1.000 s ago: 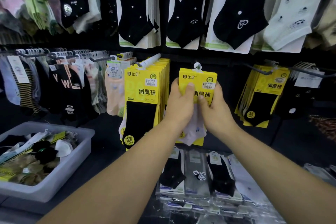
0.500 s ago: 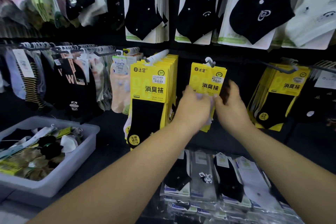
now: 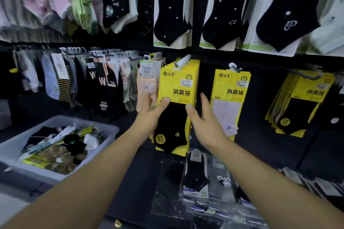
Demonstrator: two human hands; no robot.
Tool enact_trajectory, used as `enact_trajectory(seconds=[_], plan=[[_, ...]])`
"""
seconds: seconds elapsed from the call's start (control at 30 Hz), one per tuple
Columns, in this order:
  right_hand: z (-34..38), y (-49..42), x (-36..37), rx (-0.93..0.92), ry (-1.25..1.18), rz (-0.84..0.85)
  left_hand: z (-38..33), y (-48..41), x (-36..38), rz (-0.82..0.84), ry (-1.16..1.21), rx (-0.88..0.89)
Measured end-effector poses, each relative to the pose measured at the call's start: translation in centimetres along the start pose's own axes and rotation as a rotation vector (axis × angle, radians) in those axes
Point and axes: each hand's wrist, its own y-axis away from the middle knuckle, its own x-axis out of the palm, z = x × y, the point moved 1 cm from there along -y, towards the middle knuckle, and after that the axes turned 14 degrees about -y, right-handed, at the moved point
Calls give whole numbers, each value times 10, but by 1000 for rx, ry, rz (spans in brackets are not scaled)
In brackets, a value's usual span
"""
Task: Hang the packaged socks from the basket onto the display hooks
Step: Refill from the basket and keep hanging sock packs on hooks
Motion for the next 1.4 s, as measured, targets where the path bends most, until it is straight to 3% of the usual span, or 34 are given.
enact_trajectory(seconds=[0.13,0.23,0.37,0.53,0.97,1.27,1.4], plan=[[-15,-13,40,32,-106,-135,22,-7,7,175,54,0],[-21,-14,52,24,-191,-207,20,-5,11,191,80,32],[-28,-16,50,-3,-243,-172,25,-6,3,241,29,37],[-13,-29,35,-70,-153,-205,-4,-30,-10,61,46,128],[-5,-71,31,-205,-98,-180,-17,-62,13,8,27,111],[4,-16,19,-156,-100,-174,-16,-20,-6,-7,41,61],[-8,49,-2,-19,-13,-146,14,37,-22,-182,-84,-25]])
